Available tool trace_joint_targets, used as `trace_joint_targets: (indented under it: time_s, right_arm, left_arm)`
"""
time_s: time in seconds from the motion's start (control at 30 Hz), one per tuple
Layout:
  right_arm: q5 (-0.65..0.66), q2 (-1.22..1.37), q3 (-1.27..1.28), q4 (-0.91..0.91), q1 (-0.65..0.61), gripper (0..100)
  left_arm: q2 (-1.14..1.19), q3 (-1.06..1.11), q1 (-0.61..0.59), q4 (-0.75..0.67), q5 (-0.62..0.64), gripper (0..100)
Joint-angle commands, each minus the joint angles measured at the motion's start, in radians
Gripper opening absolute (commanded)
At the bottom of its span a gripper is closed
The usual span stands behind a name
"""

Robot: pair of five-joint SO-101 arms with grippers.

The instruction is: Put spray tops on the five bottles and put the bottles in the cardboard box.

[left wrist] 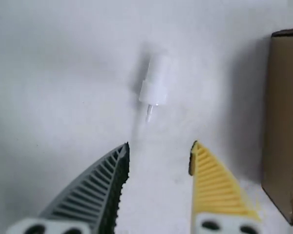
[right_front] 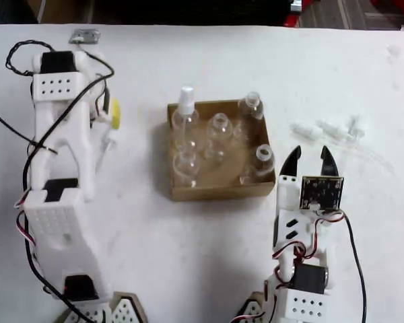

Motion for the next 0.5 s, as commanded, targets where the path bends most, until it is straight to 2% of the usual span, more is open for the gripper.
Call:
trace_joint_targets:
  time_s: [0.0,0.17,0.37,0.47]
  right_arm:
    - [-0.002,-0.001,0.009,-0.016,-0.002,14.9]
    - [-0.002,-0.001,0.009,-0.016,-0.002,14.9]
    - [-0.002,-0.001,0.009,-0.016,-0.002,14.9]
    - [-0.002,-0.001,0.009,-0.016,-0.002,14.9]
  left_arm:
    - [-0.067,0.002,-0.016,0.020,-0.144,13]
    - [-0.067,0.002,-0.018,0.017,-0.161,8]
    - [-0.068,-0.006,-0.033,0.012,-0.018,8]
    - [-0.062,0.002,-0.025,-0.043,-0.064,8]
